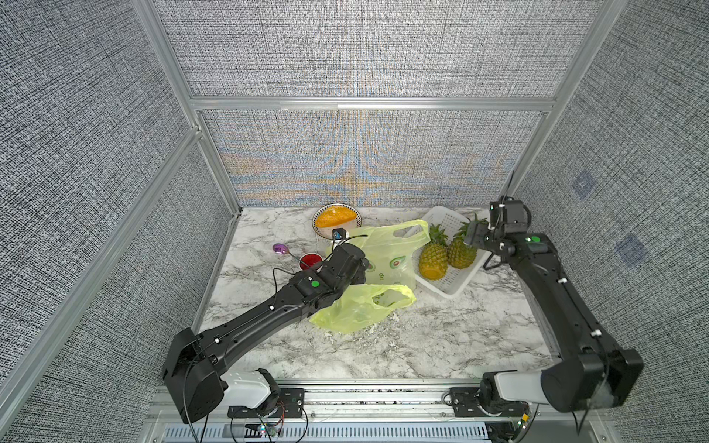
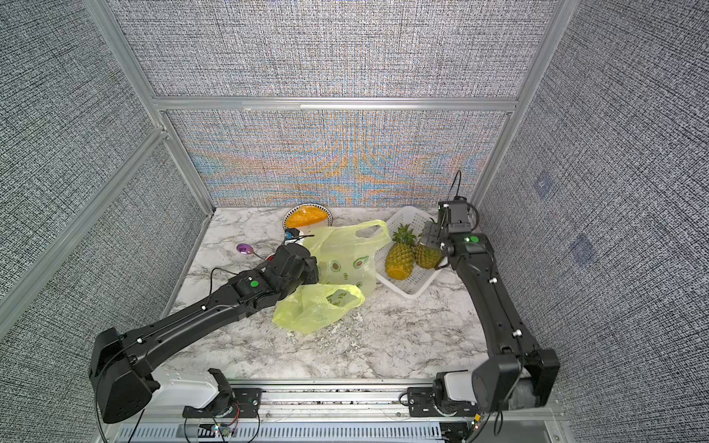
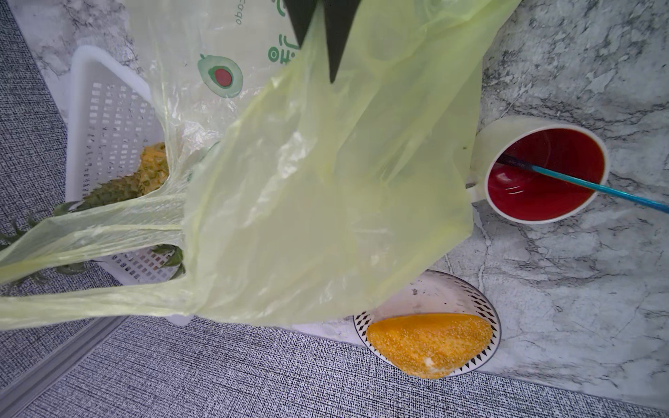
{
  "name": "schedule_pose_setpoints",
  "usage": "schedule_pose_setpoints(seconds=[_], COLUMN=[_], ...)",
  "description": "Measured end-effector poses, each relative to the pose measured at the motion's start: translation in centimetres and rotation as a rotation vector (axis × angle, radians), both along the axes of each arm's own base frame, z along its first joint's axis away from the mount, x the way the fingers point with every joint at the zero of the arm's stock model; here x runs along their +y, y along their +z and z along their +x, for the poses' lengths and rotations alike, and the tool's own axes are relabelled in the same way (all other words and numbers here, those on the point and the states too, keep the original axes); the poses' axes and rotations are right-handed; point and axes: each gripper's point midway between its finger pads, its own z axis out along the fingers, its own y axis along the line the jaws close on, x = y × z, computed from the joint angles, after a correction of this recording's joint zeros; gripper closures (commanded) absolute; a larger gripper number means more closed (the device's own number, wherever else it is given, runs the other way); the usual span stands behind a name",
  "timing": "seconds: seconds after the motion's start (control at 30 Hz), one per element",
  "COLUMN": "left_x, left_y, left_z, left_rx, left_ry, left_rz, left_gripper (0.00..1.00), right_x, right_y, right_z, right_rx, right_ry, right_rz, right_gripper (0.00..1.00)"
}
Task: Place the pineapple into a plastic bag & tie a knot
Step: Pick up the pineapple from the basket.
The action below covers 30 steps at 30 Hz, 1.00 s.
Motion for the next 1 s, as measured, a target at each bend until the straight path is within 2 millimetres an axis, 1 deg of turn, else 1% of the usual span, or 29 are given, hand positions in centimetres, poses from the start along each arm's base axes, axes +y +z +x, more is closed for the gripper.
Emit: schedule_pose_setpoints(seconds=[0.13, 0.27, 0.3, 0.37, 0.43, 0.53, 0.6, 0.67, 0.83, 0.9, 1.0], left_x=[-0.2, -0.4, -0.5, -0.6, -0.7, -0.7, -0.8, -0.8, -0.9, -0.9, -1.0], left_y=[-0.2, 0.0, 0.0, 0.0, 0.0, -0.1, -0.1, -0.1, -0.1, -0.2, -0.4], left_z=[-0.3, -0.2, -0.2, -0.2, -0.3, -0.3, -0.3, -0.4, -0.4, -0.4, -0.4], left_rx=[0.002, -0.005, -0.006, -0.006, -0.005, -0.003, -0.003, -0.002, -0.003, -0.002, 0.004], left_ry=[-0.024, -0.032, -0.033, -0.040, -0.043, -0.046, -0.048, -0.052, -0.061, -0.061, -0.065], left_rz=[-0.001, -0.012, -0.013, -0.019, -0.021, -0.022, -0.023, -0.023, -0.017, -0.016, -0.014], left_gripper=[1.00, 1.00, 1.00, 1.00, 1.00, 1.00, 1.00, 1.00, 1.00, 1.00, 1.00], right_x=[-0.8, -1.3, -1.2, -0.9, -0.9, -0.9, -0.8, -0.5, -0.1, 0.1, 0.2], right_y=[0.7, 1.0, 0.8, -0.2, -1.8, -4.5, -6.2, -7.3, -8.9, -9.4, -10.1], right_z=[4.2, 8.7, 9.9, 11.7, 12.6, 12.4, 11.3, 10.1, 6.2, 4.8, 3.1], right_rx=[0.012, 0.005, 0.011, 0.046, 0.099, 0.202, 0.270, 0.319, 0.412, 0.436, 0.455], right_ry=[0.010, 0.020, 0.026, 0.047, 0.056, 0.071, 0.081, 0.097, 0.120, 0.127, 0.131], right_rz=[-0.043, -0.043, -0.044, -0.041, -0.040, -0.030, -0.027, -0.009, 0.011, 0.024, 0.044], right_gripper=[0.02, 0.02, 0.02, 0.02, 0.05, 0.10, 0.10, 0.09, 0.06, 0.03, 0.04])
